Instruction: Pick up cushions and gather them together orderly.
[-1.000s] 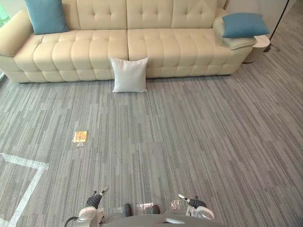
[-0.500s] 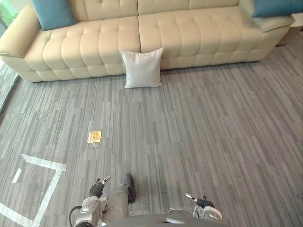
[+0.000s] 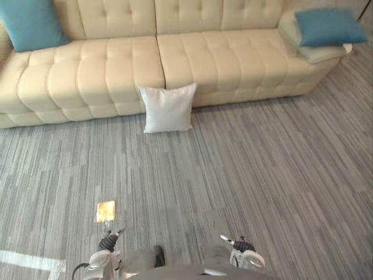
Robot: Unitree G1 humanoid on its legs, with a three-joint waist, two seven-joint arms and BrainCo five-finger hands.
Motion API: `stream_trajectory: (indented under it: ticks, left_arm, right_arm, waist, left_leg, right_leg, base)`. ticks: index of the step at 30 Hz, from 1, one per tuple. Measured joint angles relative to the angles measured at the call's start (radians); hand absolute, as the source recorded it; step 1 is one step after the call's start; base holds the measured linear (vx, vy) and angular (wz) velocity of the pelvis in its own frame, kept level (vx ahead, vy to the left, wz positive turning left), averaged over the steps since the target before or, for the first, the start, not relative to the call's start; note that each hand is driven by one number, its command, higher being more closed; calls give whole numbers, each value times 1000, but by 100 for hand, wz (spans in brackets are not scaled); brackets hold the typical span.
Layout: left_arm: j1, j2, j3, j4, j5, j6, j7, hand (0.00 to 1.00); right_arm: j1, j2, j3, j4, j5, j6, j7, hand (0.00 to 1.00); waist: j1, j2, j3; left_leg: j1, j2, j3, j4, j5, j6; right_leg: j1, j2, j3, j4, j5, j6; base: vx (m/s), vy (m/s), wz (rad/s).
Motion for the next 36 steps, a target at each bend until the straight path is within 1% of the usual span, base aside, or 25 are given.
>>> stream_trajectory:
  ticks: [1, 2, 3, 4, 5, 7, 8, 10, 11, 12, 14, 15, 18, 19, 20, 21, 23, 24, 25, 26, 28, 30, 32, 33, 36]
  left_arm:
    - [-1, -13, 21, 2, 3, 1, 1, 0]
    - [-2, -34, 36, 8, 7, 1, 2, 0]
    - [-6, -49, 44, 10, 14, 0, 1, 0]
    - [-13, -77, 51, 7, 21, -3, 0, 0]
    - [-13, -80, 55, 6, 22, -3, 0, 0]
    - [-14, -83, 73, -4, 22, -1, 0, 0]
    - [-17, -84, 78, -15, 24, -1, -2, 0]
    - [-14, -100, 111, -58, 27, -3, -3, 0]
    - [-13, -104, 117, -80, 27, -3, -2, 0]
    - [-13, -104, 117, -88, 27, -3, -3, 0]
    - [-11, -105, 117, -105, 26, -4, -3, 0]
    - [-11, -106, 117, -111, 26, -7, -3, 0]
    - [-11, -105, 118, -119, 26, -10, -2, 0]
    - [-11, -103, 117, -119, 26, -11, -2, 0]
    - [-11, -102, 117, -119, 26, -12, -2, 0]
    - [-9, -100, 117, -118, 26, -13, -1, 0]
    - [3, -89, 116, -107, 23, -13, -1, 0]
    - [17, -67, 123, -95, 12, -12, -1, 0]
    - [21, -42, 130, -91, 11, -12, -1, 0]
    - [17, -26, 133, -79, 10, -12, -2, 0]
    - [14, -13, 143, -52, 9, -10, -2, 0]
    - [9, -7, 140, -31, 9, -8, -2, 0]
    - [9, -1, 131, -19, 6, -6, -2, 0]
    - [9, 9, 106, -9, -2, -5, -2, 0]
    - [13, 21, 57, 10, -1, -4, -2, 0]
  right_arm:
    - [8, -3, -1, -1, -1, 2, 0, 0]
    - [1, -19, -4, -3, -1, 2, 3, 0]
    - [-3, -28, -3, -9, -14, 2, 2, 0]
    - [-4, -32, -19, -23, -14, 1, 2, 0]
    - [-3, -32, -18, -27, -15, 2, 2, 0]
    - [2, -30, -15, -40, -15, 6, 2, 0]
    - [14, -30, -6, -47, -16, 8, 1, 0]
    - [35, -23, 12, -68, -15, 7, 0, 0]
    - [39, -19, 34, -69, -13, 7, 1, 0]
    - [43, -11, 43, -69, -13, 12, 1, 0]
    - [50, -9, 39, -67, -12, 22, 0, 0]
    - [58, -9, 37, -65, -11, 25, 0, 0]
    - [57, -1, 26, -65, -11, 26, -1, 0]
    - [61, 4, 25, -63, -11, 27, -2, 0]
    - [63, 5, 25, -60, -11, 26, -2, 0]
    - [68, 5, 26, -46, -11, 23, -3, 0]
    - [72, -1, 44, -32, -11, 24, -4, 0]
    - [77, 13, 52, -24, -11, 24, -3, 0]
    - [76, 40, 63, 0, -11, 23, -2, 0]
    - [77, 57, 64, 10, -12, 24, -1, 0]
    - [67, 66, 69, 44, -15, 24, 1, 0]
    - [54, 61, 68, 49, -27, 23, 3, 0]
    - [33, 46, 67, 49, -33, 23, 17, 0]
    - [29, 38, 67, 49, -33, 22, 21, 0]
    - [28, 14, 87, 48, -33, 20, 21, 0]
  waist:
    - [-8, 1, -4]
    - [-2, 26, -5]
    - [1, 47, -9]
    - [0, 69, -6]
    - [-2, 75, -9]
    - [-10, 86, -3]
    - [-10, 88, -1]
    - [8, 96, -5]
    - [18, 97, -5]
    - [25, 92, -2]
    - [44, 90, -4]
    - [55, 89, -3]
    - [67, 81, -6]
    - [74, 72, -8]
    - [76, 68, -10]
    - [80, 65, -13]
    - [90, 60, -20]
    - [95, 34, -52]
    - [93, -19, -80]
    - [90, -40, -89]
    - [89, -58, -114]
    - [91, -53, -118]
    - [88, -41, -110]
    - [85, -35, -105]
    - [70, -14, -94]
  left_leg:
    - [47, 7, -23, 0, -16, -29]
    - [57, 26, -25, 1, -10, -39]
    - [52, 42, -22, 8, 20, -73]
    - [56, 50, -24, 14, 86, -83]
    - [55, 60, -24, 32, 108, -88]
    - [26, 103, -38, 185, 160, -117]
    - [-61, 138, -74, 428, 227, -157]
    - [-226, 197, -80, 790, 203, -210]
    - [-288, 223, -51, 875, 180, -198]
    - [-360, 249, -14, 912, 145, -166]
    - [-433, 261, 49, 892, 94, -123]
    - [-463, 261, 90, 809, 64, -100]
    - [-524, 228, 114, 514, 41, -87]
    - [-533, 201, 101, 372, 62, -92]
    - [-537, 187, 85, 306, 81, -96]
    - [-534, 164, 55, 175, 129, -106]
    - [-521, 160, 34, 129, 250, -112]
    - [-516, 129, 34, 137, 304, -93]
    - [-526, 94, 52, 161, 266, -76]
    - [-526, 74, 70, 178, 239, -65]
    - [-518, 59, 115, 235, 181, -38]
    - [-494, 55, 149, 241, 145, -19]
    - [-445, 55, 182, 200, 137, -9]
    - [-395, 52, 195, 168, 135, -6]
    - [-286, 47, 200, 91, 135, -6]
  right_leg:
    - [14, 6, 44, 2, 196, -62]
    - [3, 20, 44, 48, 158, -73]
    - [-9, 22, 41, 95, 123, -71]
    - [-16, 24, 29, 156, 62, -80]
    - [-7, 29, 24, 165, 40, -82]
    - [66, 60, 5, 152, -13, -83]
    - [140, 76, -7, 118, -43, -83]
    - [242, 110, -9, 59, -70, -89]
    - [293, 128, -4, 23, -82, -103]
    - [351, 140, 5, -20, -88, -97]
    - [424, 136, 23, -65, -92, -87]
    - [463, 126, 32, -89, -84, -66]
    - [526, 88, 64, -128, -92, -33]
    - [552, 64, 78, -144, -101, -13]
    - [561, 52, 83, -148, -108, -2]
    - [580, 32, 97, -153, -129, 27]
    - [607, 14, 139, -146, -170, 68]
    - [608, -12, 173, -148, -191, 76]
    - [602, -52, 201, -151, -187, 75]
    - [599, -76, 220, -149, -177, 71]
    - [597, -110, 257, -139, -140, 66]
    - [557, -126, 281, -61, -113, 68]
    - [451, -137, 292, 149, -101, 81]
    - [398, -140, 277, 281, -131, 88]
    - [335, -133, 151, 355, -231, 63]
  base:
    - [623, -194, 45]
    - [506, -157, 19]
    - [574, -209, -3]
    - [674, -255, 2]
    - [784, -304, 11]
    - [510, -195, 14]
    - [331, -117, 19]
    - [363, -99, 3]
    - [402, -71, -15]
    - [331, -35, -11]
    - [300, 7, -20]
    - [290, 29, -30]
    - [363, 146, -28]
    - [381, 214, -23]
    - [365, 257, -26]
    - [334, 315, -36]
    - [360, 365, -54]
    - [410, 336, -56]
    - [513, 364, -49]
    - [503, 316, -28]
    - [431, 289, -35]
    - [314, 232, -53]
    - [239, 176, -52]
    - [151, 102, -25]
    - [151, 55, -4]
